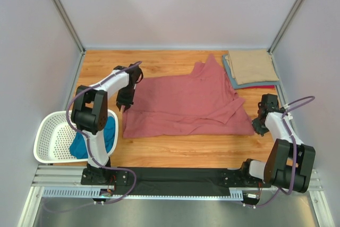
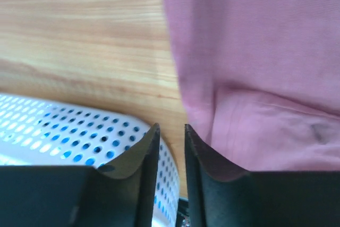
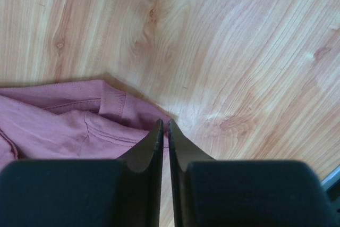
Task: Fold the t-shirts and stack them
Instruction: Fold the tshirt
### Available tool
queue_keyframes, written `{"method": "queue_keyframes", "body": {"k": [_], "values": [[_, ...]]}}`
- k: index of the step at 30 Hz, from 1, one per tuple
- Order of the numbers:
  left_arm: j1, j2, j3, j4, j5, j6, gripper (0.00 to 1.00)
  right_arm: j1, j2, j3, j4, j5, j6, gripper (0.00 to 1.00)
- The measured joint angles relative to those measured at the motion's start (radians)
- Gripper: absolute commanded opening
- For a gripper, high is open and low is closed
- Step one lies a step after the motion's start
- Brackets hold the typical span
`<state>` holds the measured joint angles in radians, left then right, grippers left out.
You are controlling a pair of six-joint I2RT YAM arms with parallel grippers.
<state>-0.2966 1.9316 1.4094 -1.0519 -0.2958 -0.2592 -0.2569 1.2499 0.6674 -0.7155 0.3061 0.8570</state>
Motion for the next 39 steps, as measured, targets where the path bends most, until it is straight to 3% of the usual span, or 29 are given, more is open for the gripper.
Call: {"method": "queue_keyframes", "body": {"k": [8, 15, 22, 27, 39], "values": [[-0.042, -0.120, 0.027, -0.089, -0.066, -0.088, 0.36, -0.005, -0.072, 0.026, -0.047, -0.028, -0.046, 0.22], [-0.126, -0.349, -0.100, -0.013, 0.121, -0.155, 0.30, 0.047, -0.134, 0.078, -0.063, -0.073, -0.056, 0.22], [-0.129, -0.321, -0.317, 0.061, 0.228, -0.237, 0.30, 0.112, -0.057, 0.018, -0.026, -0.164, -0.070, 0.21], [-0.139, -0.212, -0.362, 0.055, 0.138, -0.291, 0.30, 0.076, 0.041, -0.030, -0.026, -0.139, -0.071, 0.23], [-0.146, -0.153, -0.349, -0.007, -0.080, -0.373, 0.31, 0.040, 0.029, -0.047, -0.008, -0.091, -0.019, 0.23]]}}
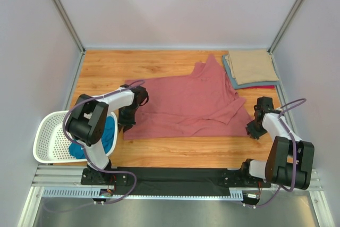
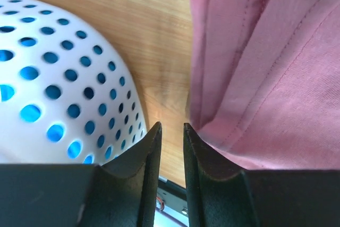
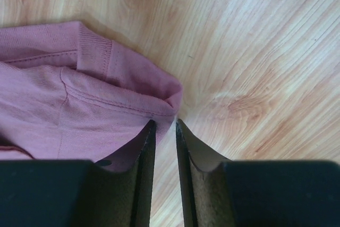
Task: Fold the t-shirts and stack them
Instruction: Fold the tshirt
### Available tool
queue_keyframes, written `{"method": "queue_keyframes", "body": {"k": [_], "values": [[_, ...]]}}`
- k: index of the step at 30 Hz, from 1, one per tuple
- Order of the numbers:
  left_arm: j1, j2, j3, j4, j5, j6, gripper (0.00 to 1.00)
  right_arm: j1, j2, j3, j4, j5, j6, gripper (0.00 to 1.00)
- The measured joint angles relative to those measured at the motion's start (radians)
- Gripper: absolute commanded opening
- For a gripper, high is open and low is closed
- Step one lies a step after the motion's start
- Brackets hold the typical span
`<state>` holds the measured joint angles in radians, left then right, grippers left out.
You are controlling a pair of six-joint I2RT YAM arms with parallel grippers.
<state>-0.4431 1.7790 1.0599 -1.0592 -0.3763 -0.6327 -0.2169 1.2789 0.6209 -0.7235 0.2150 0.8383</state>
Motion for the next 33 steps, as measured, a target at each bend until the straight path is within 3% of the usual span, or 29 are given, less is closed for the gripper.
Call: {"method": "queue_keyframes", "body": {"k": [7, 12, 17, 22, 33], "values": [[-0.021, -0.100, 0.060, -0.039, 0.022, 0.018, 0.29, -0.003, -0.068, 0.021, -0.050, -0.011, -0.006, 0.20], [-0.076, -0.169, 0.065, 0.019, 0.151, 0.042, 0.10, -0.003, -0.146, 0.042, -0.050, -0.080, 0.003, 0.12], [-0.115, -0.108, 0.031, 0.103, 0.233, 0.043, 0.02, -0.003, -0.150, 0.021, 0.003, -0.139, 0.019, 0.11], [-0.116, 0.040, 0.034, 0.060, 0.161, 0.014, 0.00, -0.003, -0.068, -0.032, 0.076, -0.091, 0.029, 0.10], [-0.120, 0.071, 0.040, -0.003, 0.054, -0.040, 0.02, -0.014, -0.043, -0.045, 0.106, 0.013, 0.071, 0.10]]}}
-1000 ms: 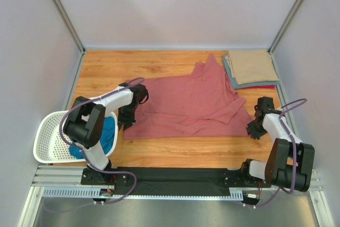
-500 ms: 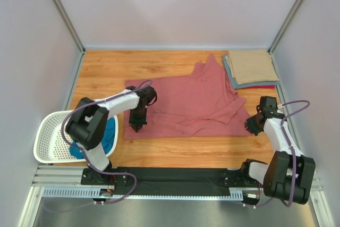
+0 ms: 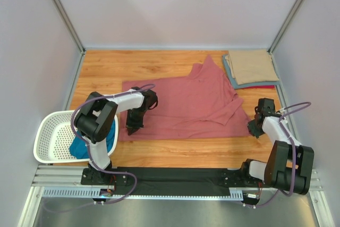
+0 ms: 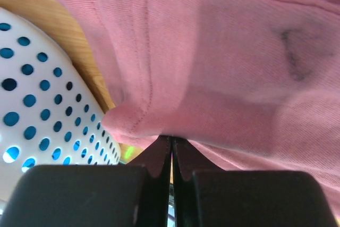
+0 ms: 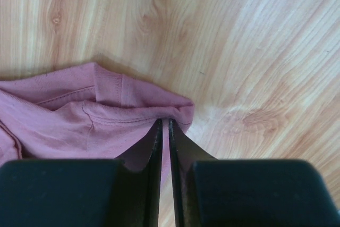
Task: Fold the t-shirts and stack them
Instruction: Fold the tshirt
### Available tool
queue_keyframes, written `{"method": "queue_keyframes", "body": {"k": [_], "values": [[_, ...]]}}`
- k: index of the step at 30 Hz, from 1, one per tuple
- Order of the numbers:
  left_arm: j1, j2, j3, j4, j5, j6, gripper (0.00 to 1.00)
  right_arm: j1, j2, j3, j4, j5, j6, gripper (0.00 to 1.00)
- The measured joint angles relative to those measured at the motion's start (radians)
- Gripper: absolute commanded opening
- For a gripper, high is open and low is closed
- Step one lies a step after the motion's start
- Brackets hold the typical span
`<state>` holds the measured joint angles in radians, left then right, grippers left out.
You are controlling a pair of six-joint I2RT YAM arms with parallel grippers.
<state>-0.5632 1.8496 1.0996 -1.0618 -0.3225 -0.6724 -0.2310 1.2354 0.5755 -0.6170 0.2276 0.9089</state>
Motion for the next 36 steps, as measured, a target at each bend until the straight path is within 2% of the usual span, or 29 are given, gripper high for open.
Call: {"method": "queue_keyframes", "body": {"k": [3, 4, 7, 10, 11, 14, 17, 26, 32, 36], "values": [[0.000, 0.000, 0.000, -0.005, -0.016, -0.003, 0.09, -0.002, -0.015, -0.003, -0.013, 0.016, -0.002, 0.11], [0.001, -0.001, 0.000, -0.005, -0.018, -0.002, 0.15, -0.002, -0.024, -0.003, -0.021, 0.020, -0.006, 0.11], [0.001, -0.024, 0.000, -0.006, -0.015, 0.008, 0.28, -0.004, -0.077, 0.002, -0.050, 0.023, -0.032, 0.16], [0.003, -0.094, 0.019, -0.024, 0.001, 0.020, 0.35, 0.003, -0.147, 0.044, -0.090, -0.006, -0.061, 0.22], [0.003, -0.122, 0.037, -0.031, 0.009, 0.027, 0.36, 0.012, -0.167, 0.062, -0.096, -0.026, -0.070, 0.28], [0.003, -0.204, 0.116, -0.037, 0.046, 0.054, 0.39, 0.061, -0.208, 0.108, -0.095, -0.090, -0.083, 0.37], [0.003, -0.291, 0.185, -0.028, 0.092, 0.087, 0.42, 0.119, -0.220, 0.108, -0.077, -0.160, -0.084, 0.41], [0.003, -0.512, 0.179, 0.028, 0.211, 0.158, 0.44, 0.335, -0.122, 0.045, -0.041, -0.236, 0.033, 0.42], [0.003, -0.528, 0.146, 0.040, 0.229, 0.182, 0.44, 0.436, -0.020, 0.056, -0.013, -0.194, 0.119, 0.40], [0.003, -0.528, 0.133, 0.045, 0.228, 0.193, 0.44, 0.458, 0.033, 0.061, -0.010, -0.157, 0.154, 0.40]]}}
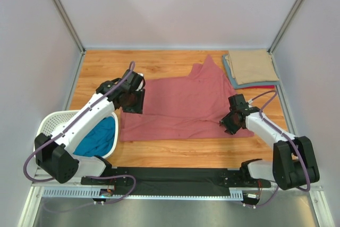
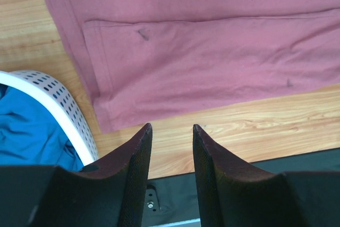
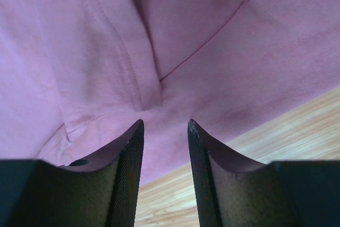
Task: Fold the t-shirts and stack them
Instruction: Fold the tshirt
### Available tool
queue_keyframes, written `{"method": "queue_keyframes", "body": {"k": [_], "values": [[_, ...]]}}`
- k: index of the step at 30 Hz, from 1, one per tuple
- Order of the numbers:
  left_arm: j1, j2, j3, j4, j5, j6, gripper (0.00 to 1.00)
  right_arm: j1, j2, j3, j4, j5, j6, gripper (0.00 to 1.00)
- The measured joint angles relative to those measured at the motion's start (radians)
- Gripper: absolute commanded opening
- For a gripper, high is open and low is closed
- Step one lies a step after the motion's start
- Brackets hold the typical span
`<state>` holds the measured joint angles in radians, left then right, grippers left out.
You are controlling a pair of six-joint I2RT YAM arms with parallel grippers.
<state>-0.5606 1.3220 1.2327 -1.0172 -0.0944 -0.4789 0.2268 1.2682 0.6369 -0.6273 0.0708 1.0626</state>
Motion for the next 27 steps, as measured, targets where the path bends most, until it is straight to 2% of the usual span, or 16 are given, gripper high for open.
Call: {"method": "queue_keyframes", "body": {"k": [21, 27], "values": [[0.000, 0.023, -0.030, 0.036, 0.006, 0.014, 0.44, 0.001, 0.090, 0.059, 0.019, 0.089, 0.025, 0.32], [0.000, 0.030, -0.036, 0.045, 0.018, 0.014, 0.44, 0.003, 0.088, 0.066, 0.026, 0.094, 0.037, 0.35]]}}
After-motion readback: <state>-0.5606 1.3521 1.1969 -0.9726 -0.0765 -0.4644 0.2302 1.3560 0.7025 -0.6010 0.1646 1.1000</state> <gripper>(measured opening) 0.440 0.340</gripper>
